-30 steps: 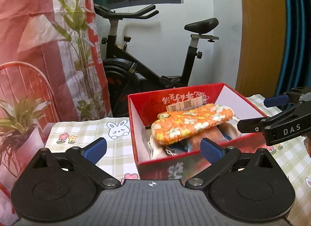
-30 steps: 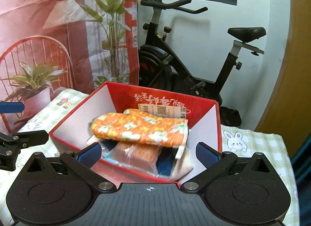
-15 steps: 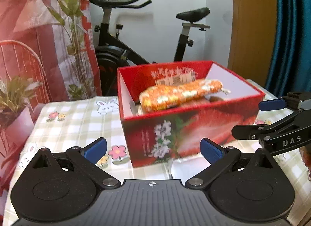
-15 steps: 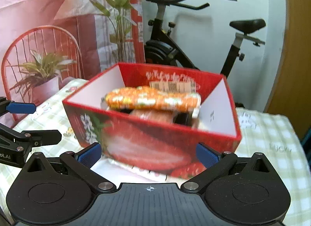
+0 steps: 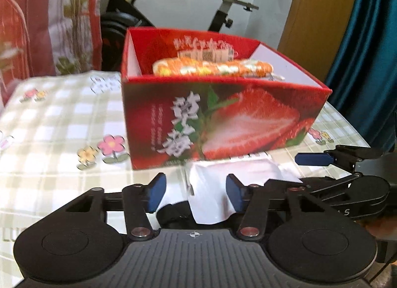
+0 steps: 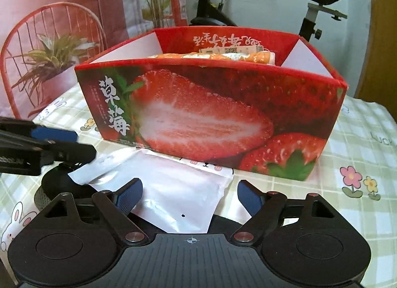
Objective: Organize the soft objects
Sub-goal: 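Move both tools down to the white pouch on the table, then close both tools on the edge of the white pouch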
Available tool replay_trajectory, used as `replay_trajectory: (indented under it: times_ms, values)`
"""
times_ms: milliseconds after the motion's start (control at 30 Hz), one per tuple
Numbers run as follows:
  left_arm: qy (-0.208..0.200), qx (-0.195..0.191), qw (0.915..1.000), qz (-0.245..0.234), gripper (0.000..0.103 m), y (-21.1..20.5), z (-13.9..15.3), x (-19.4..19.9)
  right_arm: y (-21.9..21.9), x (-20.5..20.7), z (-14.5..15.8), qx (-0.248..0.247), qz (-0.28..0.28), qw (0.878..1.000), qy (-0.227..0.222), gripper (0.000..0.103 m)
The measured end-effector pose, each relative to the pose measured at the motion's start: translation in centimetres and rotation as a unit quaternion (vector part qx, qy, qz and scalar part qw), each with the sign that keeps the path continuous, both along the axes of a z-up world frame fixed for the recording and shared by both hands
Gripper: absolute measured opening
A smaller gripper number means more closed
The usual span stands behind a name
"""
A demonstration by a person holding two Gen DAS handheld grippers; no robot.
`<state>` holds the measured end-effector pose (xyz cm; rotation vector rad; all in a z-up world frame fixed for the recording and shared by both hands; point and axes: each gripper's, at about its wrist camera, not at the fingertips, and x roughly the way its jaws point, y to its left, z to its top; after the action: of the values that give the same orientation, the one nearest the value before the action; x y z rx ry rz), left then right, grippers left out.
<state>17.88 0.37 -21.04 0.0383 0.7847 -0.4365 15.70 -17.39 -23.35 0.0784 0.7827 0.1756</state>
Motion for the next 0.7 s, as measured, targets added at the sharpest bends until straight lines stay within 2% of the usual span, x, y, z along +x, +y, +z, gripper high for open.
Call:
replay_trajectory:
  times_ms: [200,300,467,700]
  values:
    - [0.042,-0.015,0.9989,-0.011,0.045,0.0,-1.7,1.2,-1.0,0.3,-0.6,0.037,0.004,0.999,0.017,0.08]
    - [0.055,-0.025,0.9981,-0.015,0.045,0.2,-2.3,1.7,-1.4,0.6,-1.0,0.061,0.003,0.998,0.03,0.075]
    - [0.077,-0.046,0.9958,-0.02,0.045,0.6,-2.9,2.7,-1.8,0.9,-1.5,0.092,0.007,0.995,0.047,0.074]
    - [0.1,-0.07,0.9922,-0.026,0.047,1.0,-3.7,4.2,-1.5,1.4,-1.8,0.107,0.029,0.992,0.062,0.072]
